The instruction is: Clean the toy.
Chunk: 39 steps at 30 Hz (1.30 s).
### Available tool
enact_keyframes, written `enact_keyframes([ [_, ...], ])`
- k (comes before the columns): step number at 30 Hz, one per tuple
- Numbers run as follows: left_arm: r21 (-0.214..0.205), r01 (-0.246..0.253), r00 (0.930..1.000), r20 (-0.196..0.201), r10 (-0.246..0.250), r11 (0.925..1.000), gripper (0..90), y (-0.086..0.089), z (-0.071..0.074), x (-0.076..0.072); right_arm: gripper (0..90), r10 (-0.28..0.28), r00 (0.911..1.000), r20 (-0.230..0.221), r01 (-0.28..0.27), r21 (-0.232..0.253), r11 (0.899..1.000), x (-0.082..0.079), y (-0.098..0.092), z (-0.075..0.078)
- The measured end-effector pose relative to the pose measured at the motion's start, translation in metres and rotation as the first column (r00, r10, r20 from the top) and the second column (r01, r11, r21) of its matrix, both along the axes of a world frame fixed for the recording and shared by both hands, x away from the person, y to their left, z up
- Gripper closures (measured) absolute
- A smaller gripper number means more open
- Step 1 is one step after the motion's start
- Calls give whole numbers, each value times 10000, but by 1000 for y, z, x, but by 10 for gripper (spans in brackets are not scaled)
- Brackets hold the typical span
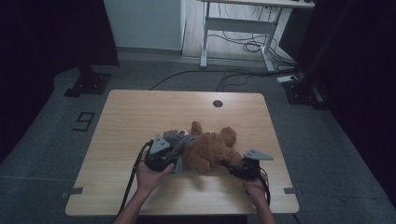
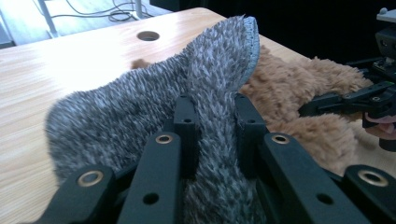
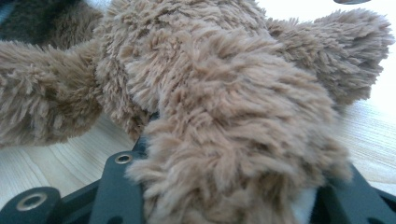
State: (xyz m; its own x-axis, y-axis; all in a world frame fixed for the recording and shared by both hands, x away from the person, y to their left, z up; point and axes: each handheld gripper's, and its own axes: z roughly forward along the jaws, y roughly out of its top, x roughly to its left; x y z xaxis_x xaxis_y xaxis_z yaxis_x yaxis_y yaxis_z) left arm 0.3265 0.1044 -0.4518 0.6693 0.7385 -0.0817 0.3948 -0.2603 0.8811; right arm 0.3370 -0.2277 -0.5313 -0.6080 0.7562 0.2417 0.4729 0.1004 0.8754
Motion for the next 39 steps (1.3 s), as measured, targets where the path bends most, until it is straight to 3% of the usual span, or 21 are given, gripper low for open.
enact_keyframes([
  [5, 298, 26, 9990, -436, -13, 9996, 752, -16, -13, 11, 515, 11, 10000, 96, -9, -212, 9998, 0, 1, 0],
  [9, 399, -33, 9980, -626, 58, 9992, 753, -18, -24, 13, 527, 93, 9999, 57, -91, -223, 9997, 0, 0, 0],
  [14, 316, 17, 9979, -653, 4, 9995, 756, -12, -26, 11, 536, 158, 9999, -2, -158, -221, 9996, 1, -1, -1],
  [20, 244, -175, 9985, -515, 188, 9995, 760, 4, -24, 5, 536, 260, 9997, -38, -261, -279, 9993, 1, -3, -1],
  [24, 144, -626, 9970, -436, 632, 9979, 760, 23, -24, 2, 536, 284, 9996, -73, -286, -267, 9992, 1, -3, -1],
  [27, 101, -922, 9936, -653, 927, 9957, 760, 41, -29, 5, 534, 342, 9994, -88, -343, -170, 9993, 2, -4, -2],
  [30, 165, -1081, 9912, -757, 1090, 9940, 759, 49, -33, 6, 533, 358, 9993, -99, -360, -143, 9993, 2, -4, -3],
  [34, 660, -1519, 9852, -694, 1565, 9862, 759, 59, -37, 8, 532, 366, 9992, -146, -368, -87, 9993, 2, -4, -3],
  [38, 343, -1550, 9857, -620, 1569, 9873, 760, 63, -29, 4, 532, 372, 9992, -172, -373, -48, 9993, 3, -5, -4],
  [39, 46, -1322, 9897, -542, 1323, 9912, 760, 58, -21, 2, 531, 373, 9991, -189, -374, -31, 9993, 3, -5, -4],
])
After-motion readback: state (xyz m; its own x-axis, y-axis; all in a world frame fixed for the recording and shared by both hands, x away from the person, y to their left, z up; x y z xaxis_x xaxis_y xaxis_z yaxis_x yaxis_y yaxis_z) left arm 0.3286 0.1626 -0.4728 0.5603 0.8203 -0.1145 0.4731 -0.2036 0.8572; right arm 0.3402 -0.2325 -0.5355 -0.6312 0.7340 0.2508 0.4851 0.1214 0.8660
